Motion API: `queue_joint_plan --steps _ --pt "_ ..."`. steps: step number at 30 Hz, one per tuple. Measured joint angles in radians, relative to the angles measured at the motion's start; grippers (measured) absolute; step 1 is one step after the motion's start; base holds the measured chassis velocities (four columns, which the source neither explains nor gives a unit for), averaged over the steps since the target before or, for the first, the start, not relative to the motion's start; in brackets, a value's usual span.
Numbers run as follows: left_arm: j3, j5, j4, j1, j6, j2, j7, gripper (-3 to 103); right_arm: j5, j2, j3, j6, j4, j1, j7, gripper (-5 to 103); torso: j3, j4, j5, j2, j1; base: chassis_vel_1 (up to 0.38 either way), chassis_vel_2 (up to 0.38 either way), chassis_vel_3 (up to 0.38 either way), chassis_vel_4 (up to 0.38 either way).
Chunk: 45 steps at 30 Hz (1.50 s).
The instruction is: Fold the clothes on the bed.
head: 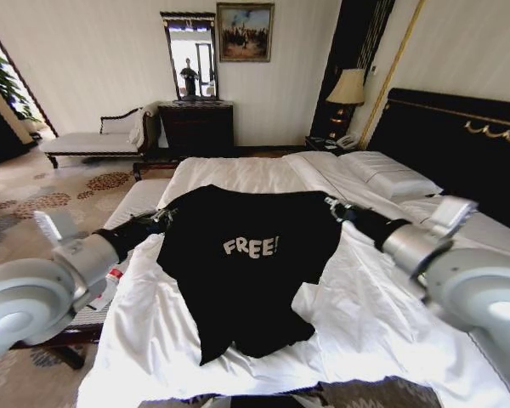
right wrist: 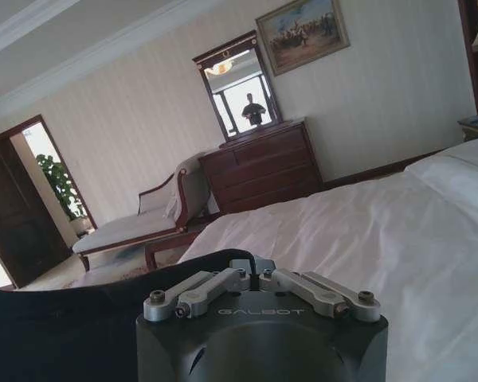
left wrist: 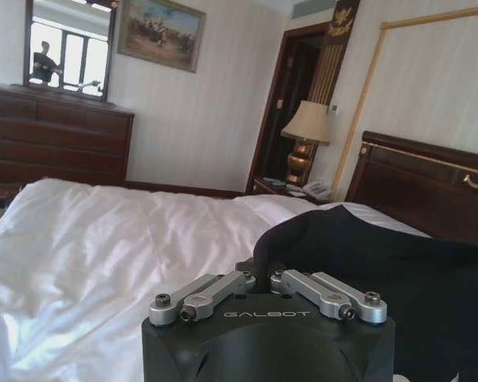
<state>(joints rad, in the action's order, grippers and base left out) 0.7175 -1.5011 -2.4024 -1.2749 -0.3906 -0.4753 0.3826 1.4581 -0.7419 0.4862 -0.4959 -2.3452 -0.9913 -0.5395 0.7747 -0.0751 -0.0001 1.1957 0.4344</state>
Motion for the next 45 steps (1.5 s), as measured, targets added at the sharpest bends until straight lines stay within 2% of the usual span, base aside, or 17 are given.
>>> queue_joint_plan --steps 2,3,8,9,12,19,25,29,30,34,35,39,40,43,45 --pt "-0.111 0.069 0.045 0.024 0.011 -0.062 0.003 3 -0.104 -0.038 -0.097 0.024 0.09 0.023 0.075 1 0.0 0.0001 -0.0008 0.0 0.0 0.0 0.0 0.0 0.0" --pt "-0.111 0.069 0.045 0.024 0.011 -0.062 0.003 3 -0.104 -0.038 -0.097 0.024 0.09 0.023 0.075 1 0.0 0.0001 -0.0008 0.0 0.0 0.0 0.0 0.0 0.0" --pt "-0.295 0.255 0.165 0.039 0.028 -0.166 -0.035 3 -0.284 -0.102 -0.245 0.079 0.266 0.024 0.173 1 0.0 -0.0011 0.0003 0.0 0.0 0.0 0.0 0.0 0.0" --pt "-0.295 0.255 0.165 0.039 0.028 -0.166 -0.035 3 -0.284 -0.102 -0.245 0.079 0.266 0.024 0.173 1 0.0 -0.0011 0.0003 0.0 0.0 0.0 0.0 0.0 0.0" --pt "-0.363 0.338 0.253 0.062 0.035 -0.225 -0.057 3 -0.448 -0.134 -0.314 0.139 0.385 0.019 0.265 1 0.0 -0.0008 0.0 0.0 0.0 0.0 0.0 0.0 0.0" --pt "-0.451 0.445 0.374 0.097 0.049 -0.333 -0.079 3 -0.539 -0.213 -0.423 0.197 0.533 0.057 0.278 1 0.0 -0.0006 0.0001 0.0 0.0 0.0 0.0 0.0 0.0" --pt "-0.53 0.472 0.501 0.212 0.067 -0.375 -0.084 3 -0.542 -0.264 -0.462 0.241 0.645 0.126 0.284 1 0.0 -0.0005 0.0 0.0 0.0 0.0 0.0 0.0 0.0" --pt "-0.632 0.441 0.679 0.401 0.071 -0.404 -0.084 3 -0.517 -0.305 -0.515 0.28 0.789 0.26 0.303 1 0.0 -0.0013 -0.0001 0.0 0.0 0.0 0.0 0.0 0.0" --pt "-0.632 0.441 0.679 0.401 0.071 -0.404 -0.084 3 -0.517 -0.305 -0.515 0.28 0.789 0.26 0.303 1 0.0 -0.0013 -0.0001 0.0 0.0 0.0 0.0 0.0 0.0" --pt "-0.744 0.386 0.859 0.624 0.068 -0.469 -0.086 3 -0.518 -0.396 -0.631 0.302 1.007 0.449 0.298 1 0.0 -0.0004 0.0001 0.0 0.0 0.0 0.0 0.0 0.0" --pt "-0.744 0.386 0.859 0.624 0.068 -0.469 -0.086 3 -0.518 -0.396 -0.631 0.302 1.007 0.449 0.298 1 0.0 -0.0004 0.0001 0.0 0.0 0.0 0.0 0.0 0.0" --pt "-0.821 0.376 1.025 0.797 0.061 -0.539 -0.093 3 -0.517 -0.495 -0.694 0.317 1.191 0.579 0.31 1 0.0 -0.0006 0.0001 0.0 0.0 0.0 0.0 0.0 0.0" --pt "-0.821 0.376 1.025 0.797 0.061 -0.539 -0.093 3 -0.517 -0.495 -0.694 0.317 1.191 0.579 0.31 1 0.0 -0.0006 0.0001 0.0 0.0 0.0 0.0 0.0 0.0" --pt "-0.871 0.383 1.17 0.907 0.061 -0.583 -0.094 3 -0.511 -0.543 -0.701 0.316 1.318 0.656 0.312 1 0.0 -0.0007 0.0003 0.0 0.0 0.0 0.0 0.0 0.0" --pt "-0.88 0.383 1.225 0.934 0.061 -0.603 -0.096 3 -0.509 -0.558 -0.702 0.317 1.374 0.687 0.313 1 0.0 -0.0008 0.0 0.0 0.0 0.0 0.0 0.0 0.0"
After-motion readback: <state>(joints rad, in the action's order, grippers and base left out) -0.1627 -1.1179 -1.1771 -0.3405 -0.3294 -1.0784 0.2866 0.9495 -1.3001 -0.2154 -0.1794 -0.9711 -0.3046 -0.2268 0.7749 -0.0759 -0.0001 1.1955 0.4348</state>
